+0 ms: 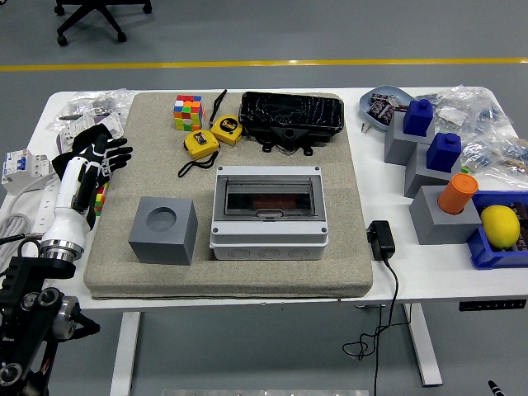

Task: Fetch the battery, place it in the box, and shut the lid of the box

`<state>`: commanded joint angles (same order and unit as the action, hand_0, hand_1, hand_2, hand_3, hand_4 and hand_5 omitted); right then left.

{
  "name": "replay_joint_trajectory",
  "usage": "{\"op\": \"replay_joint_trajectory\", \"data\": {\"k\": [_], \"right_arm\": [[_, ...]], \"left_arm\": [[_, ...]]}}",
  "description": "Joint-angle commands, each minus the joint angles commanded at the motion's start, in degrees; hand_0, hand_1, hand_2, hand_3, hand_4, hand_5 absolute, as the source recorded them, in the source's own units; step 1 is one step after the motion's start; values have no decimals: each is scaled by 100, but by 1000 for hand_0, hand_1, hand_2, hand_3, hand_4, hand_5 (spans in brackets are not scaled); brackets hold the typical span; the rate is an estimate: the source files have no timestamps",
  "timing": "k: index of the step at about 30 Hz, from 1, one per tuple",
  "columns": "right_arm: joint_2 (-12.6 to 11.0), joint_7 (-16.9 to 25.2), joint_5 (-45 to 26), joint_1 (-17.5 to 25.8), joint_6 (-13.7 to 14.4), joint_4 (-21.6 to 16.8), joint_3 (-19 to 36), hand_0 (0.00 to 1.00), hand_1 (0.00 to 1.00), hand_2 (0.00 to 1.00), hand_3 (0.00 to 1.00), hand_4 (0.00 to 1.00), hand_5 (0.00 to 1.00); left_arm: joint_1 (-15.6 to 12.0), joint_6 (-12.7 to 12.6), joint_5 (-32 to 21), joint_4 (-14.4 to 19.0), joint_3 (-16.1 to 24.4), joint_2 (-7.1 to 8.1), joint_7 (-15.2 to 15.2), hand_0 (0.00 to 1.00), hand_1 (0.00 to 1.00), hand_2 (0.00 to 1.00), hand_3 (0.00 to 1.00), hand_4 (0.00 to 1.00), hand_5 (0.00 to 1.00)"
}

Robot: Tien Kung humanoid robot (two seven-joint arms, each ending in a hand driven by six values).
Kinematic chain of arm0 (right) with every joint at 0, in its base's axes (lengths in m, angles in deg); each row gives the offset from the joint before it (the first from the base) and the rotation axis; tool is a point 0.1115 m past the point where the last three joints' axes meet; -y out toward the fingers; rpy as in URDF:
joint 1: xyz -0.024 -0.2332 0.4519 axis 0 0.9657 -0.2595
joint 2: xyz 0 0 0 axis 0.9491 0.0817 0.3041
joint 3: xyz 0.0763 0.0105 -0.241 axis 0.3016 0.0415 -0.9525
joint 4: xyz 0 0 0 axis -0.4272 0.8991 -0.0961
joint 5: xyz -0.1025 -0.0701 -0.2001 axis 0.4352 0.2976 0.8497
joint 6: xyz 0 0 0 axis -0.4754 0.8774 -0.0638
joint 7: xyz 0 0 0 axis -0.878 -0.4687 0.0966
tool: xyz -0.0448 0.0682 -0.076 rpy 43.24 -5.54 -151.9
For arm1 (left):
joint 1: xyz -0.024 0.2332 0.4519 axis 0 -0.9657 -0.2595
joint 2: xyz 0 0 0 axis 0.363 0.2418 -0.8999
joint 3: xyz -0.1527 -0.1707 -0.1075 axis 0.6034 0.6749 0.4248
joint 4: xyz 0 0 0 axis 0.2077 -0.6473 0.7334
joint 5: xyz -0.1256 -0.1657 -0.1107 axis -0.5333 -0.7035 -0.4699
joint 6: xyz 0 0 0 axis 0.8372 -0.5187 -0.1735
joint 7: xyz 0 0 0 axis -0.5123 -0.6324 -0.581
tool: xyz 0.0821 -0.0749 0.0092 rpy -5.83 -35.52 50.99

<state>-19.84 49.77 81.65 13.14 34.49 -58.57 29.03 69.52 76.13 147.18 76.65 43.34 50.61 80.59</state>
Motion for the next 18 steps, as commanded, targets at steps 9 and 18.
{"op": "replay_joint_trajectory", "data": {"k": [9, 18], "right_arm": [[-25, -30, 5, -36, -13, 0, 10, 839, 760, 769, 798, 998, 998], [-16, -42, -24, -44, -32, 0, -30, 836, 760, 758, 788, 998, 998]], "left_arm": [[19, -7, 0, 16, 69, -32, 15, 702, 686, 667, 665, 998, 998], [32, -14, 5, 29, 102, -38, 40, 700, 684, 665, 662, 998, 998]]}}
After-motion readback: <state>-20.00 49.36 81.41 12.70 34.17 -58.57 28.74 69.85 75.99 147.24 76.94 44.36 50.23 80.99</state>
